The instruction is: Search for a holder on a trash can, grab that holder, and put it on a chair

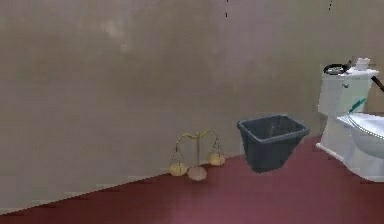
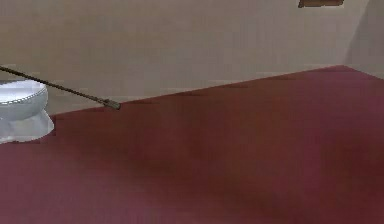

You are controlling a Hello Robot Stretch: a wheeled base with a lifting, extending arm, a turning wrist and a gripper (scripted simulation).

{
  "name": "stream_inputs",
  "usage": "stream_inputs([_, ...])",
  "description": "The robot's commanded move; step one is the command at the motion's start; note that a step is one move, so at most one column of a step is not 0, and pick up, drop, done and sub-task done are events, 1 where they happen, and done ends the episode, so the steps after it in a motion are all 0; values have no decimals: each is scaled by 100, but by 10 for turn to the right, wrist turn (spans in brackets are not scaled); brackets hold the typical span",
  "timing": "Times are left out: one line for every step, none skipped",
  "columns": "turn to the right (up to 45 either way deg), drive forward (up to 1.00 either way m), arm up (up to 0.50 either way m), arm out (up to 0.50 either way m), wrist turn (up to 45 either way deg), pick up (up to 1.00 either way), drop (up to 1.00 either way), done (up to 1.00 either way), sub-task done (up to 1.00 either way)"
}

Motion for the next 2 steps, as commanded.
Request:
stream_inputs([210, 0, 0, 0, 0, 0, 0, 0, 0])
stream_inputs([0, 90, 0, 0, 0, 0, 0, 0, 0])
